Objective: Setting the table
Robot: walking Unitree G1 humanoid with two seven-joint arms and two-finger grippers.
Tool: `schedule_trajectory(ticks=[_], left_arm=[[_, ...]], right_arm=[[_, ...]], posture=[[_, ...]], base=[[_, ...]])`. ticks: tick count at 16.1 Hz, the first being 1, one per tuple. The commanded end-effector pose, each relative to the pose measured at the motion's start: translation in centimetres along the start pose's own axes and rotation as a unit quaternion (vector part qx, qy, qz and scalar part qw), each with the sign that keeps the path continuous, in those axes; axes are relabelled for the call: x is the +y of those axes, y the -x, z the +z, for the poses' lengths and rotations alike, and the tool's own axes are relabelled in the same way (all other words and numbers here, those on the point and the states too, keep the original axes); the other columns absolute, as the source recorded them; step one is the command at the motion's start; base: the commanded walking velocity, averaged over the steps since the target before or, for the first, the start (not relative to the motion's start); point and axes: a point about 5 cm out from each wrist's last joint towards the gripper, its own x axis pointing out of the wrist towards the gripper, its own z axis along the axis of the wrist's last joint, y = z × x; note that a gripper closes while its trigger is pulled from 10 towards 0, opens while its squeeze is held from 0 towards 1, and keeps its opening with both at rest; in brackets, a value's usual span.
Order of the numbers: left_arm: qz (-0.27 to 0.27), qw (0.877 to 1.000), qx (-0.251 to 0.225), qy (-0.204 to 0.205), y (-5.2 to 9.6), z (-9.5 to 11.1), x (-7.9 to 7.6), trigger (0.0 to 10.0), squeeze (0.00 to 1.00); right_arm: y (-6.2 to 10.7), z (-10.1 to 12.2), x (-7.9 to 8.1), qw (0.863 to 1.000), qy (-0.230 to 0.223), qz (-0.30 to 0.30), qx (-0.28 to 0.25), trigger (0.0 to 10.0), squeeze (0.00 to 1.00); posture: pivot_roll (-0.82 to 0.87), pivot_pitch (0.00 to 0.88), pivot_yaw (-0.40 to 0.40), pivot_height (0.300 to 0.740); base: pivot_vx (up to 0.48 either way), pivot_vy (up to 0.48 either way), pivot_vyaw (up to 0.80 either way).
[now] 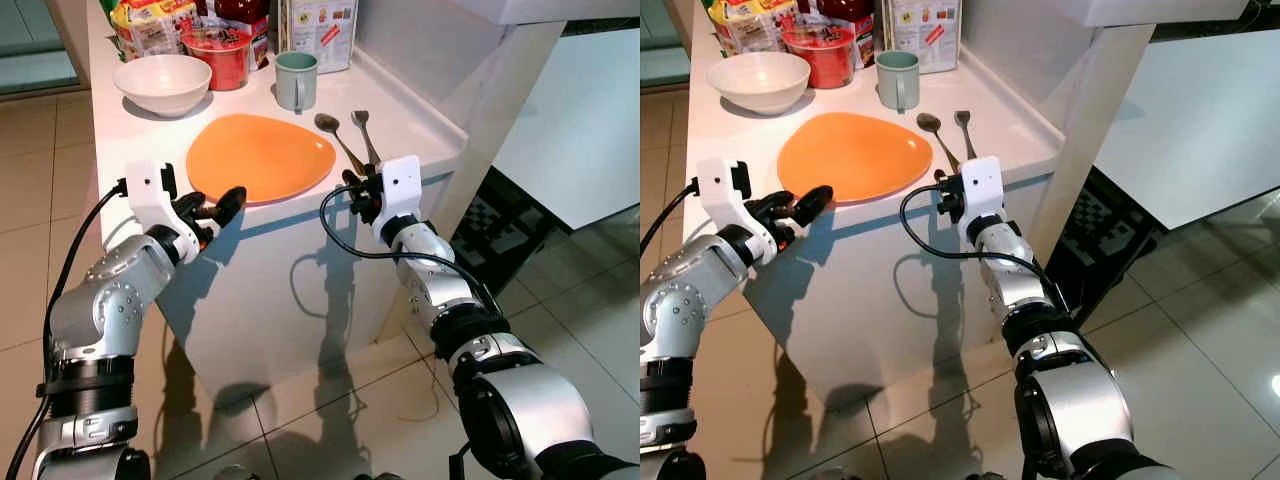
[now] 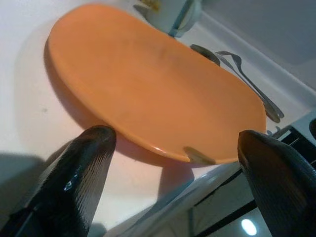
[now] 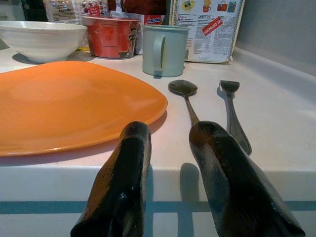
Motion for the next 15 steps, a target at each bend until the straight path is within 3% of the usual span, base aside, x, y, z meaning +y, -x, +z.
schedule_trajectory(ticks=[1, 3, 8, 9, 15], left_arm=[[0.002, 1.0, 0.005, 0.025, -0.3, 0.0, -0.1, 10.0, 0.0], [0.008, 0.997, 0.02, 0.068, -0.7, -0.3, -0.2, 10.0, 0.0], [0.014, 0.999, 0.033, 0.04, -1.2, -0.9, -0.7, 10.0, 0.0], [0.017, 0.999, 0.034, 0.028, -1.3, -0.9, -0.7, 0.0, 0.0], [0.015, 0.997, 0.04, -0.06, -1.5, -1.2, -1.1, 0.0, 0.0]], right_arm=[[0.0, 0.0, -0.2, 1.0, 0.004, -0.004, 0.0, 10.0, 0.0], [0.0, 0.0, -0.2, 1.0, 0.003, -0.004, 0.001, 10.0, 0.0], [0.0, 0.0, -0.1, 1.0, 0.002, -0.004, 0.0, 10.0, 0.0], [0.0, 0.0, -0.1, 1.0, 0.002, -0.004, 0.0, 10.0, 0.0], [0.0, 0.0, 0.1, 1.0, 0.001, -0.004, -0.001, 10.0, 0.0]], posture=[[0.2, 0.063, -0.038, 0.74], [0.2, 0.063, -0.038, 0.74], [0.19, 0.061, -0.032, 0.74], [0.19, 0.061, -0.032, 0.74], [0.2, 0.055, -0.028, 0.74]], base=[[0.0, 0.0, 0.0], [0.0, 0.0, 0.0], [0.0, 0.0, 0.0], [0.0, 0.0, 0.0], [0.0, 0.0, 0.0]])
